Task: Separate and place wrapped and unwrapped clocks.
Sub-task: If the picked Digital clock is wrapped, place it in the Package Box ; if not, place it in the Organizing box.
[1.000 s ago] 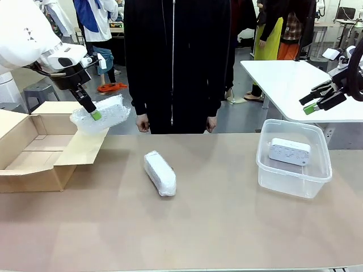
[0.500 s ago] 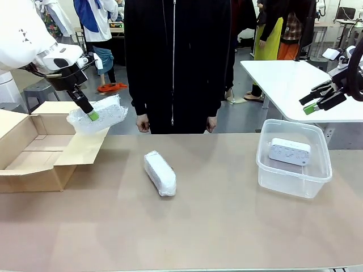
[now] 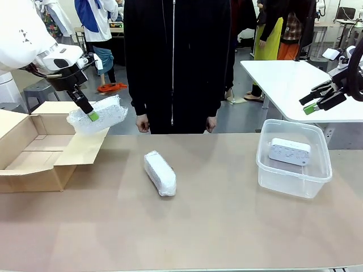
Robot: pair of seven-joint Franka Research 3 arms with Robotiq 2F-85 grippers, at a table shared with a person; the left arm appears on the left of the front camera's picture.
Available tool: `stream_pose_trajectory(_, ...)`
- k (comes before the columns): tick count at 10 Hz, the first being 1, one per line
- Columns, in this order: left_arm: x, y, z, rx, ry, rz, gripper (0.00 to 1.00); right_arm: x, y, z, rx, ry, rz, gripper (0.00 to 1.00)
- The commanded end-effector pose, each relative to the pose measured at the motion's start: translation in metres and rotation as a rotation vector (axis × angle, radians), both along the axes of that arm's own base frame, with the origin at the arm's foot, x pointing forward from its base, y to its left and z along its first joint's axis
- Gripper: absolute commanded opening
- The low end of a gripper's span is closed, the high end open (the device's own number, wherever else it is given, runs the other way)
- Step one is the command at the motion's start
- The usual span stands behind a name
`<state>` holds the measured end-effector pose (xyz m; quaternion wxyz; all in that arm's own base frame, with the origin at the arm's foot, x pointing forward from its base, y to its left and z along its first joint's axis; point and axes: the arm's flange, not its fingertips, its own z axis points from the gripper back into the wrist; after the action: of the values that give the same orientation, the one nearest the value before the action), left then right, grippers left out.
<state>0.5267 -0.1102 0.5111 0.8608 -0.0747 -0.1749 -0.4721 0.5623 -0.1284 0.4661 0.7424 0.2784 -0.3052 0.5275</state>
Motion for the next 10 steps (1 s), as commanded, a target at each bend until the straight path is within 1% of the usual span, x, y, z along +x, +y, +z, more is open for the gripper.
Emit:
stream_pose_trajectory(1, 0.001, 0.000, 0.003, -0.001, -0.003, 0.003, 0.00, 0.000, 0.000, 0.000, 0.001, 0.001, 0.000, 1.00)
stream_pose_trajectory(3, 0.001, 0.000, 0.003, -0.001, -0.003, 0.003, 0.00, 0.000, 0.000, 0.000, 0.001, 0.001, 0.000, 1.00)
stream_pose_trajectory(4, 0.000, 0.000, 0.000, 0.000, 0.000, 0.000, 0.54, 0.000, 0.000, 0.000, 0.001, 0.001, 0.000, 1.00)
stream_pose_trajectory(5, 0.006, 0.010, 0.000, -0.019, 0.021, 0.050, 0.54, 0.000, 0.000, 0.000, 0.001, 0.001, 0.000, 1.00)
stream_pose_trajectory(7, 0.007, 0.041, 0.007, -0.016, -0.004, 0.168, 0.54, 0.000, 0.000, 0.000, 0.001, 0.001, 0.000, 1.00)
stream_pose_trajectory(8, 0.005, 0.065, 0.010, -0.017, -0.026, 0.257, 0.54, 0.000, 0.000, 0.000, 0.001, 0.001, 0.000, 1.00)
stream_pose_trajectory(10, 0.001, 0.105, 0.017, -0.070, -0.033, 0.405, 0.54, 0.000, 0.000, 0.000, 0.001, 0.001, 0.000, 1.00)
